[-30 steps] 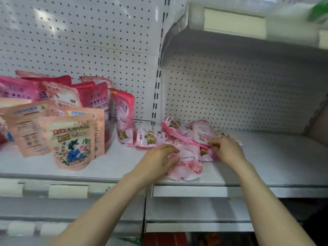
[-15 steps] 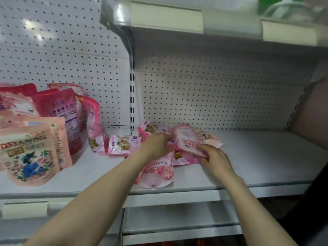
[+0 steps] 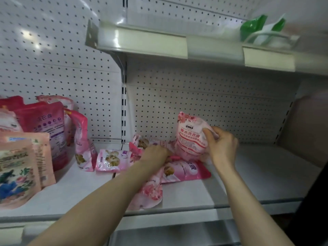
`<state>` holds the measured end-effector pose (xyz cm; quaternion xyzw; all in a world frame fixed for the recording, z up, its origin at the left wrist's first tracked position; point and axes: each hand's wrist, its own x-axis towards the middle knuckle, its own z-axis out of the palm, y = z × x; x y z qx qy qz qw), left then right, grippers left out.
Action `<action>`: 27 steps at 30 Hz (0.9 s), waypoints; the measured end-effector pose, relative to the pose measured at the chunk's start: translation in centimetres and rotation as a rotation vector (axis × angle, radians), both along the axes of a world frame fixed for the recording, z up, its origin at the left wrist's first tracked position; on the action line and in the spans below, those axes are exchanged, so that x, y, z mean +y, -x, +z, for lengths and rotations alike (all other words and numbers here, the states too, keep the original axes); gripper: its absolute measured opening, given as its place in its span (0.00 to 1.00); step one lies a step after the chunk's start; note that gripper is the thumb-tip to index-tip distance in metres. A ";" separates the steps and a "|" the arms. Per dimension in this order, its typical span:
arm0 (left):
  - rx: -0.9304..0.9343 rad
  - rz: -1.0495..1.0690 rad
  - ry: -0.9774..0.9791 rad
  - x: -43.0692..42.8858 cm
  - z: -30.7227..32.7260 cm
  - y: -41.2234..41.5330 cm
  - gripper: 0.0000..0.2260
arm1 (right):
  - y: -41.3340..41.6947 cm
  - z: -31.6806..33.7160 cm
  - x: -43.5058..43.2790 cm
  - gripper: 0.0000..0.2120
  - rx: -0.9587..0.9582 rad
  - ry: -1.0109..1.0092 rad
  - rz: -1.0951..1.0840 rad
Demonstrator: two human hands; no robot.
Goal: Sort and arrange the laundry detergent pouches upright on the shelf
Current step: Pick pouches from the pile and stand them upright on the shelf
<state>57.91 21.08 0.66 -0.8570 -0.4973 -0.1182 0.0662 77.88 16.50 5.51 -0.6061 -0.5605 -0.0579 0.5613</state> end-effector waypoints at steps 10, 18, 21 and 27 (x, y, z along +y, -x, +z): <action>-0.809 0.214 -0.374 -0.6 5.3 4.8 0.13 | 0.6 3.3 -1.2 0.16 0.150 -0.145 0.069; -1.310 0.225 -0.372 -5.7 7.9 8.2 0.17 | 4.6 5.9 -4.2 0.14 0.279 -0.216 0.326; -1.382 0.223 -0.433 -9.3 7.5 9.8 0.14 | 7.2 6.7 -5.0 0.16 0.330 -0.212 0.456; -1.441 0.234 -0.546 -15.8 6.0 15.7 0.08 | 14.0 7.2 -5.4 0.17 0.424 -0.160 0.605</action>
